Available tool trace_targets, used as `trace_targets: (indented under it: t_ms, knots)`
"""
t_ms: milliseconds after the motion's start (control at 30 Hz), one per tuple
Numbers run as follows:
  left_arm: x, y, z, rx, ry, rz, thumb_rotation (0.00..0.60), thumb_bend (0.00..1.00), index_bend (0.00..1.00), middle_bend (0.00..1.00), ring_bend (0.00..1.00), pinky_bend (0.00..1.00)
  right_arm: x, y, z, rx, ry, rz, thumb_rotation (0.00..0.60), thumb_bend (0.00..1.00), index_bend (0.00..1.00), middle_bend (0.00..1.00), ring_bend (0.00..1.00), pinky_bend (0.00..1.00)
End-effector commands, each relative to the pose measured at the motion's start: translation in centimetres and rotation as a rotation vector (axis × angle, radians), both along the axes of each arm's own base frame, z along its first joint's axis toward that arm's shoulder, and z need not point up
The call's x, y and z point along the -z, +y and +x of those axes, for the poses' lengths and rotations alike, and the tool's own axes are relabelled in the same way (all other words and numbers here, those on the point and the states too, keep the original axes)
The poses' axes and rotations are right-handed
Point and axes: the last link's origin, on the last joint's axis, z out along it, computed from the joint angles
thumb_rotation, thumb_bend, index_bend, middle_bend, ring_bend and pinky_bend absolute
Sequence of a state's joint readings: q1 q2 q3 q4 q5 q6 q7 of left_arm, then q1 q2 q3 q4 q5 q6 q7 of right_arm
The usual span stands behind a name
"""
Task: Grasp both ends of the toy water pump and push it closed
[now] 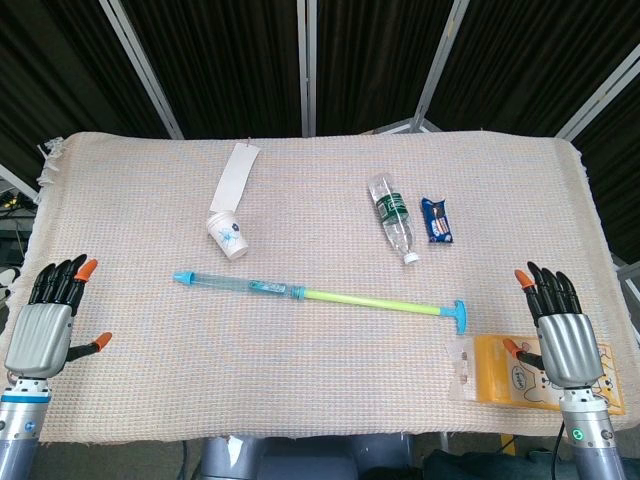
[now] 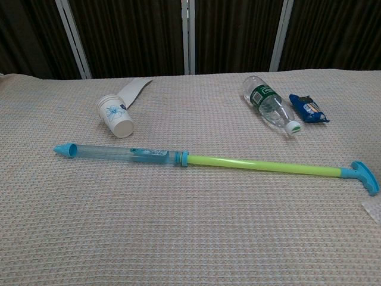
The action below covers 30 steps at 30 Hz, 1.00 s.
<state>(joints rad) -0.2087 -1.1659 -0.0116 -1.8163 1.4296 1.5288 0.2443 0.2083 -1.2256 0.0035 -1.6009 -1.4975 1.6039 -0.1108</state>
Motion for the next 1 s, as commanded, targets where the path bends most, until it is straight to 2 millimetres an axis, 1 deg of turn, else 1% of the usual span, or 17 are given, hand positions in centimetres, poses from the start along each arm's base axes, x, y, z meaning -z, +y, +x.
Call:
trace_targets:
  t_ms: [33, 167, 200, 233, 267, 300, 333, 367, 400, 433, 467, 533, 567, 633, 733, 867, 1000]
  knots:
    - [0.1, 0.0, -0.1, 0.004, -0.003, -0.002, 0.6, 0.0, 0.0, 0.0, 0.0, 0.0, 0.1, 0.0, 0.0, -0.002, 0.002, -0.002, 0.6, 0.0, 0.0, 0.0, 0.0, 0.0]
    - [0.1, 0.1, 0.0, 0.01, 0.002, -0.007, 0.6, 0.0, 0.0, 0.0, 0.0, 0.0, 1.2, -1.1, 0.2, 0.003, -0.007, 0.056, 0.6, 0.0, 0.0, 0.0, 0.0, 0.0]
    - [0.1, 0.1, 0.0, 0.01, 0.002, -0.01, 0.6, 0.0, 0.0, 0.0, 0.0, 0.0, 1.5, -1.7, 0.3, 0.004, 0.008, 0.082, 0.6, 0.0, 0.0, 0.05, 0.02, 0.0]
    - [0.2, 0.1, 0.1, 0.01, 0.002, -0.012, 0.6, 0.0, 0.0, 0.0, 0.0, 0.0, 1.8, -2.3, 0.4, 0.006, 0.025, 0.1, 0.6, 0.0, 0.0, 0.16, 0.13, 0.0]
    - [0.3, 0.2, 0.2, 0.012, 0.002, -0.018, 0.6, 0.0, 0.0, 0.0, 0.0, 0.0, 2.2, -3.1, 0.7, 0.004, 0.049, 0.13, 0.6, 0.0, 0.0, 0.27, 0.25, 0.03]
    - [0.4, 0.2, 0.2, 0.011, 0.004, -0.021, 0.6, 0.0, 0.0, 0.0, 0.0, 0.0, 2.5, -3.8, 1.0, 0.003, 0.064, 0.152, 0.6, 0.0, 0.0, 0.48, 0.47, 0.17]
    - [0.4, 0.3, 0.2, 0.012, 0.007, -0.023, 0.6, 0.0, 0.0, 0.0, 0.0, 0.0, 2.7, -4.2, 1.1, 0.004, 0.071, 0.167, 0.6, 0.0, 0.0, 0.65, 0.68, 0.39]
    - [0.5, 0.4, 0.3, 0.012, 0.013, -0.025, 0.6, 0.0, 0.0, 0.0, 0.0, 0.0, 3.0, -5.0, 1.5, 0.007, 0.082, 0.193, 0.6, 0.0, 0.0, 0.74, 0.78, 0.57]
    - [0.6, 0.6, 0.3, 0.013, 0.016, -0.026, 0.6, 0.0, 0.0, 0.0, 0.0, 0.0, 3.6, -5.9, 1.9, 0.013, 0.09, 0.223, 0.6, 0.0, 0.0, 0.84, 0.87, 0.8]
    - [0.7, 0.6, 0.3, 0.011, 0.019, -0.027, 0.6, 0.0, 0.0, 0.0, 0.0, 0.0, 4.0, -6.6, 2.2, 0.025, 0.095, 0.248, 0.6, 0.0, 0.0, 0.9, 0.93, 0.93]
    - [0.7, 0.7, 0.3, 0.009, 0.022, -0.029, 0.6, 0.0, 0.0, 0.0, 0.0, 0.0, 4.4, -7.1, 2.4, 0.033, 0.103, 0.269, 0.6, 0.0, 0.0, 0.93, 0.96, 0.98]
    - [0.8, 0.8, 0.3, 0.006, 0.025, -0.03, 0.6, 0.0, 0.0, 0.0, 0.0, 0.0, 5.0, -7.7, 2.6, 0.049, 0.113, 0.301, 0.6, 0.0, 0.04, 0.99, 1.0, 1.0]
    - [0.8, 0.8, 0.3, 0.005, 0.027, -0.03, 0.6, 0.0, 0.0, 0.0, 0.0, 0.0, 5.3, -7.9, 2.6, 0.059, 0.116, 0.317, 0.6, 0.0, 0.07, 0.99, 1.0, 1.0]
    - [0.9, 0.9, 0.3, 0.003, 0.031, -0.028, 0.6, 0.0, 0.0, 0.0, 0.0, 0.0, 6.4, -8.7, 2.9, 0.092, 0.124, 0.373, 0.6, 0.0, 0.16, 1.0, 1.0, 1.0]
    - [0.9, 1.0, 0.3, 0.003, 0.032, -0.027, 0.6, 0.0, 0.0, 0.0, 0.0, 0.0, 7.1, -9.1, 3.0, 0.111, 0.135, 0.401, 0.6, 0.0, 0.25, 1.0, 1.0, 1.0]
    - [1.0, 1.2, 0.2, 0.001, 0.037, -0.028, 0.6, 0.0, 0.0, 0.0, 0.0, 0.0, 8.8, -9.8, 2.8, 0.139, 0.167, 0.442, 0.6, 0.02, 0.33, 1.0, 1.0, 1.0]
    - [1.2, 1.3, 0.1, -0.005, 0.039, -0.036, 0.6, 0.0, 0.0, 0.0, 0.0, 0.0, 10.3, -10.3, 2.5, 0.172, 0.194, 0.46, 0.6, 0.09, 0.39, 1.0, 1.0, 1.0]
